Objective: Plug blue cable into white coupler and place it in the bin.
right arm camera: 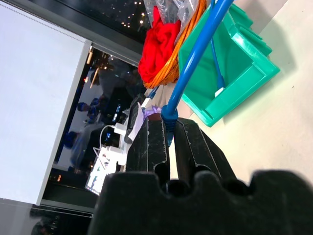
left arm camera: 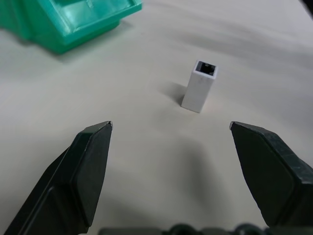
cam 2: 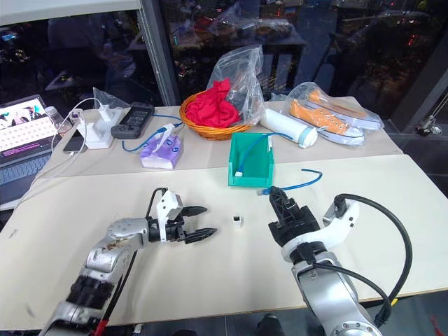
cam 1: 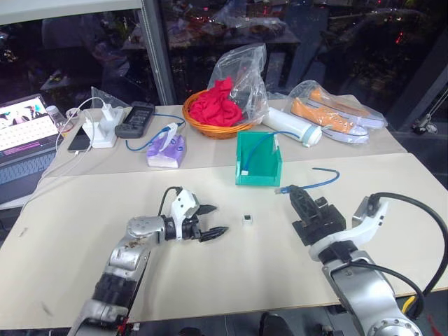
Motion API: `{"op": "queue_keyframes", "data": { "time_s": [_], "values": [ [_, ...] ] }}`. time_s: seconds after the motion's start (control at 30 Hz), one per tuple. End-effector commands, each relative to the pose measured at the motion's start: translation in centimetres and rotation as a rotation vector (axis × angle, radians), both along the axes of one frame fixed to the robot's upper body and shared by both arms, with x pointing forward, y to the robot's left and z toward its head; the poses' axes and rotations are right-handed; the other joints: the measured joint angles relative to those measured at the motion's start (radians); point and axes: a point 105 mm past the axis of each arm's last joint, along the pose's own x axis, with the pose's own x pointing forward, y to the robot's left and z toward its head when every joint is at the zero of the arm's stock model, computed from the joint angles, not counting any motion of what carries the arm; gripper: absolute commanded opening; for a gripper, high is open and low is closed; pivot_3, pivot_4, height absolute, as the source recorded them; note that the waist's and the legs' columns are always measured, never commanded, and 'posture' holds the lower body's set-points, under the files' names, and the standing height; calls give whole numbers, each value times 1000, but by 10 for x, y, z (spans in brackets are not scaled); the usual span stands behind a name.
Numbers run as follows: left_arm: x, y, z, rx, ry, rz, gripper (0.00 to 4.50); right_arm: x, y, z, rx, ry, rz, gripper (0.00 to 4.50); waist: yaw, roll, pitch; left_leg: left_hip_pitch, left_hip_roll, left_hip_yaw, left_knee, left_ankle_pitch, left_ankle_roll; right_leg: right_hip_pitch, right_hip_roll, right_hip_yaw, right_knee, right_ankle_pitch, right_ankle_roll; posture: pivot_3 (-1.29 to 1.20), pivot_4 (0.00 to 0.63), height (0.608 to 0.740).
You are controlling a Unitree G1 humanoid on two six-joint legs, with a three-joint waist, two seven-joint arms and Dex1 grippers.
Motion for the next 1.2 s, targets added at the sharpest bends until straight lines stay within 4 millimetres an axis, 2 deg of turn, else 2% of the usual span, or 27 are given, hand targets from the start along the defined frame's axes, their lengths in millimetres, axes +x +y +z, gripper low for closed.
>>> {"op": "queue_keyframes", "data": {
  "time_s": [0.03, 0.2, 0.53, 0.73, 1.0, 1.2],
  "values": [
    [-3, -15, 13, 11, -37, 71, 4153, -4, 4, 9, 17, -32, 27, 0, 7, 0, 0, 0, 0, 0, 0, 0, 0, 0, 0, 0, 0, 0, 0, 0, 150, 740],
    [0, -35, 15, 31, -80, 136, 4153, -6, 7, 8, 9, -21, 36, 0, 17, 0, 0, 0, 0, 0, 0, 0, 0, 0, 0, 0, 0, 0, 0, 0, 150, 740],
    [5, -55, 9, 30, -83, 187, 4153, -15, 6, 4, 1, 4, 8, 0, 19, 0, 0, -1, 0, 0, 0, 0, 0, 0, 0, 0, -1, 0, 0, 0, 150, 740],
    [-5, -74, 3, 29, -53, 147, 4153, -24, 3, 3, -25, 22, -16, 0, 20, 0, 0, -2, 0, 0, 0, 0, 0, 0, 0, 0, -4, 0, 0, 0, 150, 740],
    [-12, -81, -5, 37, -35, 142, 4153, -28, 1, -4, -53, 50, -36, 0, 18, 0, 0, -1, 0, 0, 0, 0, 0, 0, 0, 0, -5, 0, 0, 0, 150, 740],
    [-5, -83, -9, 46, -49, 183, 4153, -29, -2, -7, -66, 57, -46, 0, 22, 0, 0, -1, 0, 0, 0, 0, 0, 1, 0, 0, -5, 0, 0, 0, 150, 740]
  ]
}}
